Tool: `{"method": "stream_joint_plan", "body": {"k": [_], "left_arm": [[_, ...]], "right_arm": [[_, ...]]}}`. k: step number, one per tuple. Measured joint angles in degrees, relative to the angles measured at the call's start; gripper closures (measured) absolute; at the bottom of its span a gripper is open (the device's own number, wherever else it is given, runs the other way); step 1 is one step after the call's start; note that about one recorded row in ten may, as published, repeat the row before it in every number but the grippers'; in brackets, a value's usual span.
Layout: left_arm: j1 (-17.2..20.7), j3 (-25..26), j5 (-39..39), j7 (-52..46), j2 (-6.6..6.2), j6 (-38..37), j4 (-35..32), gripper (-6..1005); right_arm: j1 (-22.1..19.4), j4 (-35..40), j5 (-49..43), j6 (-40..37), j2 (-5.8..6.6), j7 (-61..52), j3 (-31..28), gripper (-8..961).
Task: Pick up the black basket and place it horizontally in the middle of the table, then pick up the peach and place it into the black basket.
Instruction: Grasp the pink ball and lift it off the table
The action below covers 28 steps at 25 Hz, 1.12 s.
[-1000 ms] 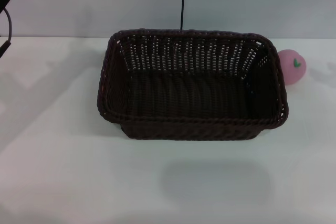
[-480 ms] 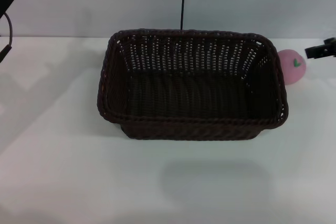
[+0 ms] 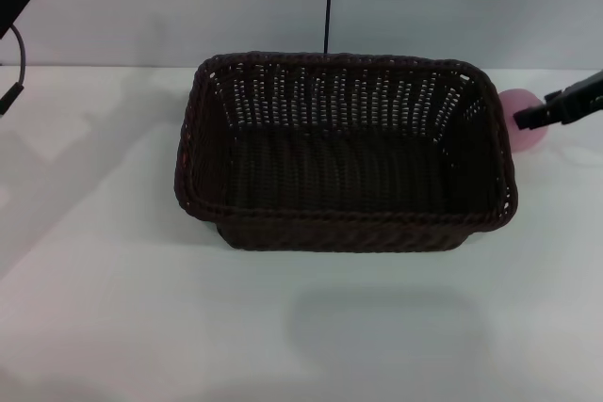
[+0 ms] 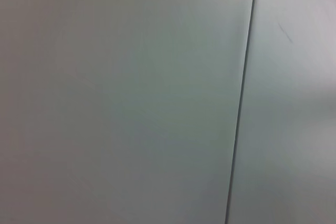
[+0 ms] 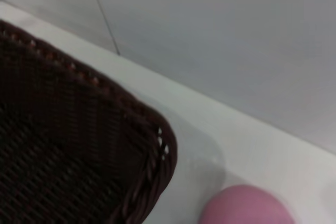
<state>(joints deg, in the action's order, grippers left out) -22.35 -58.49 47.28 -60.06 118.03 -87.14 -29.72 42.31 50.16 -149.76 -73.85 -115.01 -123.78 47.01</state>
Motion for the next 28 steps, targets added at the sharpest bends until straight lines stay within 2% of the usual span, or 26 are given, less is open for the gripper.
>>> {"method": "stream_joint_plan", "body": {"k": [2, 8, 13, 19, 24, 28], "left_arm": [[-0.01, -0.12, 0.00, -0.01, 0.00, -0.11, 0.01, 168], [-0.09, -0.28, 0.01, -0.13, 0.00, -0.68, 0.01, 169], [-0.13, -0.32, 0.01, -0.20, 0.00, -1.13, 0.01, 169], [0.31, -0.04, 0.01, -0.88, 0.01, -1.45, 0.01, 169], [0.55, 0.11, 0.01, -0.91, 0.00, -2.00, 0.25, 169], [0.56, 0.14, 0.01, -0.93, 0.00, -2.22, 0.65, 170]], "right_arm": [[0.20, -1.37, -0.02, 0.98, 0.06, 0.26, 0.49, 333], [0.20, -2.60, -0.07, 3.01, -0.19, 0.57, 1.87, 427], [0.29, -3.15, -0.09, 4.17, -0.43, 0.59, 2.06, 649], [0.11, -3.29, 0.08, 5.72, -1.03, 0.61, 2.10, 758], [-0.59, -2.38, 0.57, 5.87, -1.20, 0.63, 1.69, 813], [-2.25, 0.95, 0.73, 5.94, -2.19, 0.63, 1.60, 829]]}}
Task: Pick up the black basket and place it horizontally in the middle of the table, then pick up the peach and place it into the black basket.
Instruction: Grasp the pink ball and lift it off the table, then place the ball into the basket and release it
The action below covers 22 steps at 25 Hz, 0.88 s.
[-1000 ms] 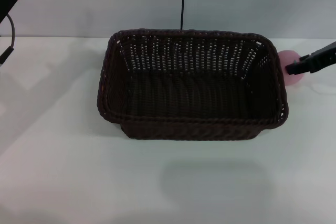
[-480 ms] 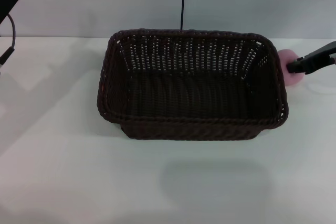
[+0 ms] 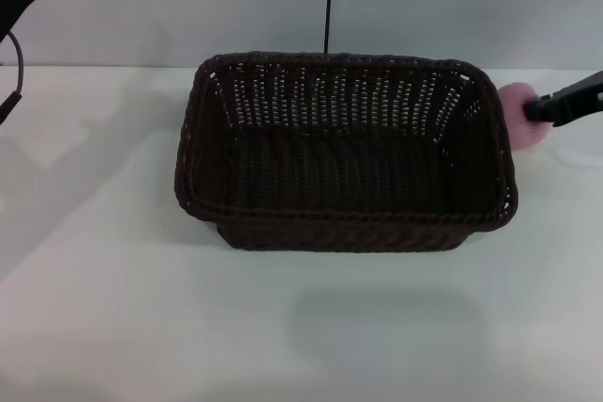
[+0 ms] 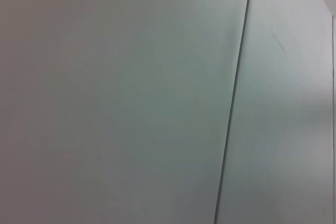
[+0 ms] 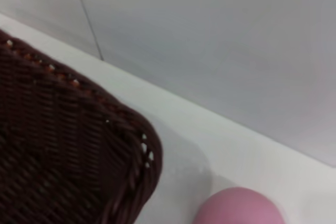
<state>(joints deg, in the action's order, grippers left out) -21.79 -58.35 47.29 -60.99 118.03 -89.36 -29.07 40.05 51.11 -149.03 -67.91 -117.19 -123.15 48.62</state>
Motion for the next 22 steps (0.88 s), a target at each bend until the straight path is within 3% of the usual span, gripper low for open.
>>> {"method": "stream_joint_plan", "body": {"k": [7, 15, 22], "left_arm": [[0.00, 0.00, 0.00, -0.01, 0.00, -0.12, 0.00, 170], [0.37, 0.06, -0.01, -0.47, -0.04, -0.54, -0.02, 170], [0.69, 0.09, -0.01, -0.54, -0.07, -0.72, -0.03, 170]], "right_arm": [[-3.41, 6.00, 2.22, -0.69, -1.16, -0.34, -0.11, 852], [-7.43, 13.26, 12.26, -5.50, -0.56, -0.23, -0.76, 857], [-8.41, 19.49, 24.33, -12.61, -0.70, -0.19, -6.24, 853]]}}
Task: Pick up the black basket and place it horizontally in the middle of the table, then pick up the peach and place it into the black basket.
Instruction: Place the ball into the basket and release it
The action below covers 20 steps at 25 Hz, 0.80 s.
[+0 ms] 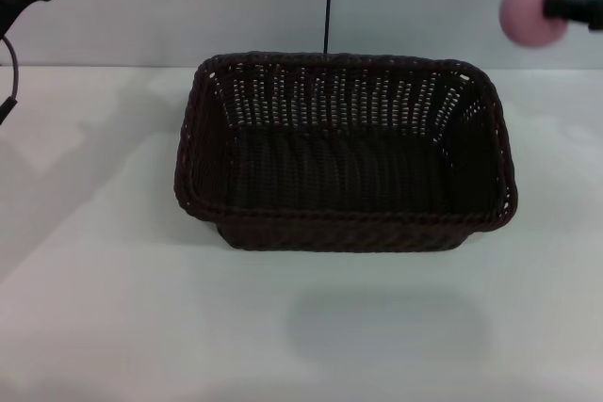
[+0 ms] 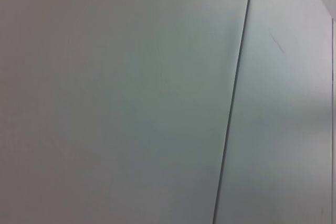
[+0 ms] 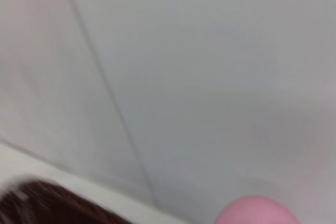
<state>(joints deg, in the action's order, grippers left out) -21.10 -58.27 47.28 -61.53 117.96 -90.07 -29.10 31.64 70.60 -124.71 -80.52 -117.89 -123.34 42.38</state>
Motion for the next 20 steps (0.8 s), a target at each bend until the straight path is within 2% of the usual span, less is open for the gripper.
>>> {"method": "stream_joint_plan", "body": {"k": [5, 9, 10, 17, 20], "left_arm": [[0.09, 0.09, 0.00, 0.00, -0.02, -0.32, 0.00, 170], [0.16, 0.13, 0.00, 0.00, -0.02, -0.34, 0.00, 170], [0.26, 0.47, 0.00, 0.00, -0.02, -0.36, 0.00, 170], [0.41, 0.80, 0.00, 0.00, -0.01, -0.42, 0.00, 170], [0.41, 0.86, 0.00, 0.00, -0.01, -0.45, 0.04, 170]], "right_arm": [[1.98, -0.11, 8.35, -5.95, 0.34, 1.31, 2.56, 850], [3.91, -2.29, 8.61, -6.76, 0.23, 1.50, 5.11, 848], [5.83, -5.99, 8.16, -6.97, 0.72, 1.30, 6.57, 847], [8.25, -11.60, 7.94, -7.07, 1.55, 1.53, 7.54, 843], [8.05, -11.50, 8.09, -7.11, 1.57, 1.55, 7.35, 726]]}}
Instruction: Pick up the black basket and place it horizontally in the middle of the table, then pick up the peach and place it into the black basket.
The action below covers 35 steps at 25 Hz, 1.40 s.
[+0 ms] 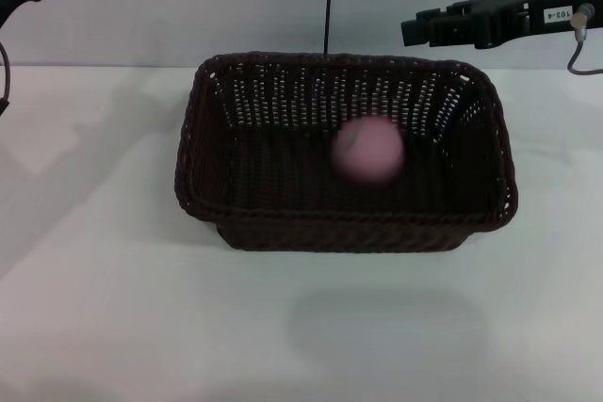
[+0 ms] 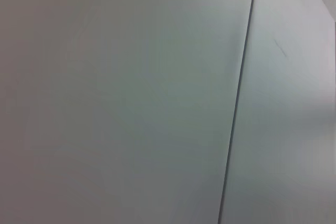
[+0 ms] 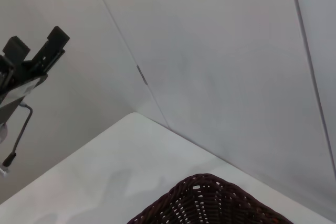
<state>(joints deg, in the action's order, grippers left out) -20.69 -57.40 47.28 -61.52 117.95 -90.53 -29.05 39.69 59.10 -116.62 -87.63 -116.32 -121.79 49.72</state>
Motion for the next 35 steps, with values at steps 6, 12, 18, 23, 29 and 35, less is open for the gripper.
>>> {"method": "stream_joint_plan", "body": {"k": [6, 12, 18, 23, 29, 35], "left_arm": [[0.01, 0.02, 0.00, 0.00, 0.00, 0.00, 0.10, 170], [0.55, 0.02, 0.01, 0.00, 0.08, -0.20, 0.14, 170], [1.06, 0.70, -0.01, -0.02, 0.18, -0.55, 0.66, 170], [1.11, 2.08, -0.16, 0.27, 0.14, -1.12, 2.13, 170], [1.86, 10.43, -0.27, 4.24, 0.30, -2.59, 7.40, 170], [2.32, 22.43, -0.84, 13.69, 0.48, -6.45, 16.48, 170]], "right_arm": [[-1.05, 0.12, 0.31, -0.02, -0.17, 0.02, -0.56, 517], [-4.23, 0.04, 3.50, -0.06, -0.97, 2.39, -3.91, 403], [-13.05, -3.29, 21.96, -0.07, -1.67, 16.80, -5.54, 391], [-19.07, -19.04, 43.86, -0.44, -2.43, 39.09, -10.60, 391], [-22.04, -40.15, 62.98, -5.88, -2.52, 64.20, -20.00, 391], [-23.13, -50.95, 66.71, -10.73, -2.69, 80.56, -29.31, 391]]}}
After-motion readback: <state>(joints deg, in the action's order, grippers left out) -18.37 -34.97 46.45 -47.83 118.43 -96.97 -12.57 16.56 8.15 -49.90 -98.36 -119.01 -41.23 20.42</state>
